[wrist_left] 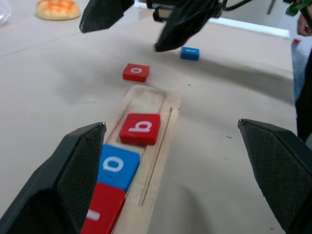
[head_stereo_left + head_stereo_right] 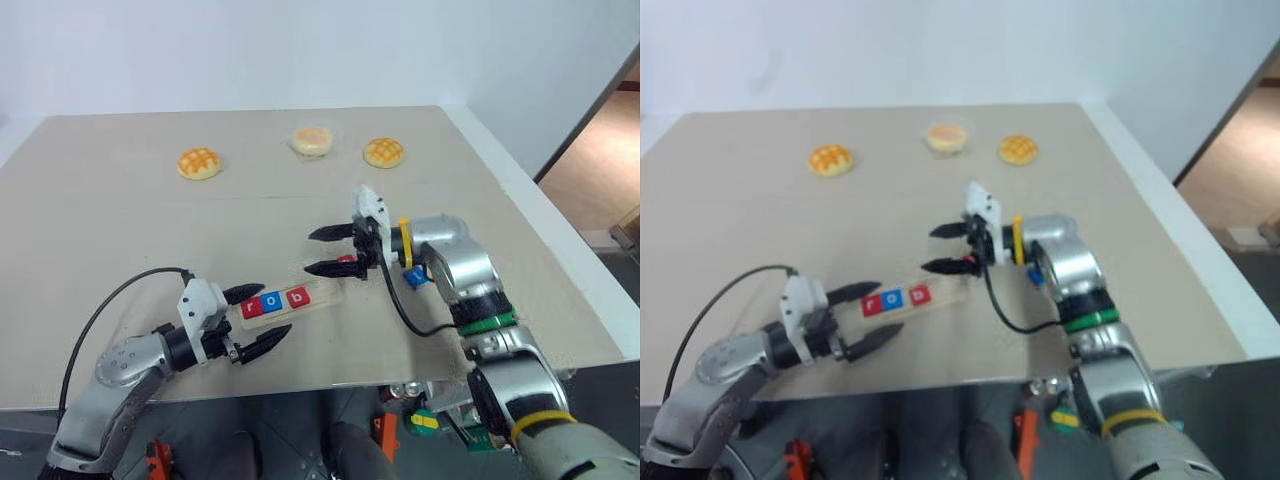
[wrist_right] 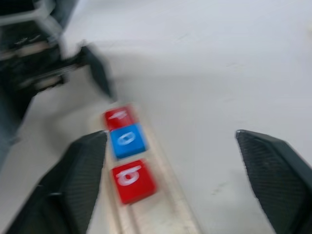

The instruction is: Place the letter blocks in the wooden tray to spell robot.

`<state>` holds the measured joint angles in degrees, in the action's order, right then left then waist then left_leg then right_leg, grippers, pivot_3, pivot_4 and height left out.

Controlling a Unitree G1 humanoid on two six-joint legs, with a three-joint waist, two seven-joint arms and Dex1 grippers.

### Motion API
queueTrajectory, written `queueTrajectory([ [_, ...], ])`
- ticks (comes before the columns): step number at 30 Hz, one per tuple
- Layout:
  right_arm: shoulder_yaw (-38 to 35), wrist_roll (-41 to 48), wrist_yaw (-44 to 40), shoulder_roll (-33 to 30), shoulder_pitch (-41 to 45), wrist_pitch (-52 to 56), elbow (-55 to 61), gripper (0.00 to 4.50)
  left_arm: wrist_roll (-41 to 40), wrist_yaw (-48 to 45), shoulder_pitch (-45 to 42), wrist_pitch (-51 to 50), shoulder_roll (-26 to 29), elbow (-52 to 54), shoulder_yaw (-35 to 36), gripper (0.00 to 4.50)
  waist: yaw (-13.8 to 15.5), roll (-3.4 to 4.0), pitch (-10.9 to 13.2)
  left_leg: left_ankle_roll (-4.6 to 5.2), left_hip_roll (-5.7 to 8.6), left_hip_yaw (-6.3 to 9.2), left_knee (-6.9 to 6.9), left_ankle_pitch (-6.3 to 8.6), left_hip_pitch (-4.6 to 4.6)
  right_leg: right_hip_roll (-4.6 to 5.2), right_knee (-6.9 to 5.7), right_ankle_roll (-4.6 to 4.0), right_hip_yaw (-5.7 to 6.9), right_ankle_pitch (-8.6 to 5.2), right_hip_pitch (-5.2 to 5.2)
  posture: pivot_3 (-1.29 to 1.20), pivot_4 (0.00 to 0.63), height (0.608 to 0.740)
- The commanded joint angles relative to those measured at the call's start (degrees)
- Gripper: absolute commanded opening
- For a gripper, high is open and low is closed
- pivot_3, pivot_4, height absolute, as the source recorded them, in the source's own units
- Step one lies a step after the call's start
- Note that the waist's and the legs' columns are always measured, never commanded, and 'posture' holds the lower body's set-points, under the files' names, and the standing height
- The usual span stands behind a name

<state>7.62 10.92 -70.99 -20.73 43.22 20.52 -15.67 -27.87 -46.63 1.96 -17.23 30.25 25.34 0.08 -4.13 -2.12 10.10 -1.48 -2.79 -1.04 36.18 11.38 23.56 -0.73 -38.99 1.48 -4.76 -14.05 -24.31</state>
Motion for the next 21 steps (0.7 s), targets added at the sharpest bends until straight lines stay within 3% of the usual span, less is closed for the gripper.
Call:
queueTrajectory([
  [1, -0.26, 0.51, 5.11, -0.70, -5.04, 1.84, 9.50, 2.44, -2.06, -1.67, -0.96, -0.45, 1.02, 0.68, 1.00, 4.50, -0.01, 0.01, 0.01, -0.01, 0.01, -0.01, -0.01, 0.00, 0.02, 0.01, 0.00, 0.01, -0.01, -0.01, -0.01, 0.00, 0.150, 0.739],
  [8, 3.01, 0.25, 8.12, -1.30, -9.33, 3.13, 14.45, 0.04, -3.04, -2.41, -1.37, -1.02, 1.90, -1.02, 2.29, 4.50, -0.27, 0.07, 0.05, -0.03, 0.01, -0.03, 0.03, 0.01, -0.05, -0.01, 0.00, 0.02, -0.03, 0.04, 0.01, 0.00, 0.150, 0.739],
  [21, 6.59, -0.46, 10.16, -2.45, -11.60, 2.04, 14.51, 0.04, -2.37, -1.73, -0.43, -0.93, 1.95, -0.53, 1.69, 4.50, -0.25, 0.07, 0.06, -0.03, 0.02, -0.03, 0.02, 0.02, -0.02, 0.00, 0.00, 0.03, -0.04, 0.00, -0.01, 0.00, 0.150, 0.739],
])
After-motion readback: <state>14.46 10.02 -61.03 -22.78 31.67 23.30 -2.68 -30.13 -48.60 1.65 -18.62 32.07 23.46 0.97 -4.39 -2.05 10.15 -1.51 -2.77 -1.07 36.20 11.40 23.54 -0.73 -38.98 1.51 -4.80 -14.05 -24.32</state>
